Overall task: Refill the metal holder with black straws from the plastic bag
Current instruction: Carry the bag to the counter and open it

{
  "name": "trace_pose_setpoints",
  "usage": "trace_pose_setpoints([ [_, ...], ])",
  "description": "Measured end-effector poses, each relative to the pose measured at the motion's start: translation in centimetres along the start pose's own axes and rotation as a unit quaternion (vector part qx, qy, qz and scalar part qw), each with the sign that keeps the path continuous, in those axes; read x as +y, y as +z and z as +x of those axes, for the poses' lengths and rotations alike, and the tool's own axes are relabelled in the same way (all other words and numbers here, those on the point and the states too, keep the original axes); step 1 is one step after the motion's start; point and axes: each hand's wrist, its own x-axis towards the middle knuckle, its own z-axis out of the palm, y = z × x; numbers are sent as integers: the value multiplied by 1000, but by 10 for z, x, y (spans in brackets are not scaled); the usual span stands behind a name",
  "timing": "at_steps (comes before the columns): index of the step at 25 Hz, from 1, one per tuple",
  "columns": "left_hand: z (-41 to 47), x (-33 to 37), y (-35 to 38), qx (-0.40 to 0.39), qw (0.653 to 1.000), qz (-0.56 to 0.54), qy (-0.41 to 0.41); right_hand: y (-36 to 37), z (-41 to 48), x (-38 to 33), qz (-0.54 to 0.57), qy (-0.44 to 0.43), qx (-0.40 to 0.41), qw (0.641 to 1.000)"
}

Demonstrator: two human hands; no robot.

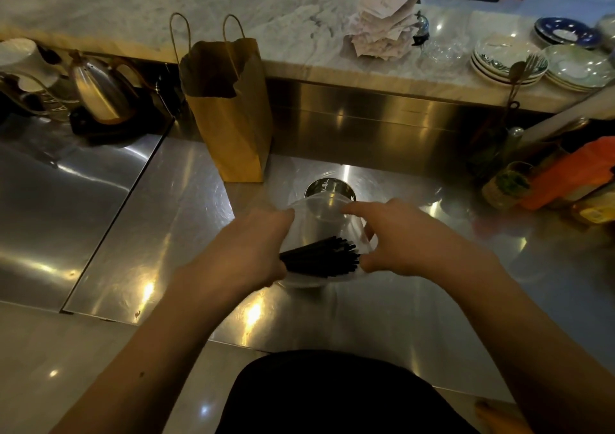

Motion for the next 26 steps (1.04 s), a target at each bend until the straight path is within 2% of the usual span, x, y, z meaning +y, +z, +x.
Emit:
trace_pose_setpoints([
  [3, 7, 11, 12, -50, 998, 0, 33, 8, 2, -11, -25, -18, -34, 999],
  [6, 16, 8, 18, -84, 996, -23, 15, 11, 2, -13, -50, -10, -35, 998],
  [12, 24, -7, 9, -68, 995, -60, 31, 7, 9, -8, 1, 1, -10, 1000],
  [14, 21, -13, 6, -46, 992, -112, 48, 5, 9, -2, 51, -2, -11, 999],
  [15, 20, -17, 6, -11, 983, -171, 66, 1, 9, 1, 81, -16, -5, 997],
  [16, 16, -21, 5, 36, 962, -254, 90, -4, 8, 3, 125, -30, 0, 992],
  [18, 10, -31, 6, 127, 883, -434, 125, -21, 5, 7, 260, -30, 2, 965],
  [20, 8, -45, 14, 164, 784, -583, 137, -39, 2, 10, 386, -19, 1, 923],
  [21, 9, -53, 23, 167, 755, -621, 129, -47, 2, 11, 424, -22, 3, 905],
  [22, 12, -61, 34, 171, 762, -615, 113, -54, 3, 14, 452, -29, 6, 892],
  [25, 29, -69, 60, 111, 875, -467, 64, -70, 13, 24, 535, -37, -5, 844],
  [26, 34, -67, 66, 73, 888, -451, 60, -73, 18, 26, 563, -38, -16, 826],
])
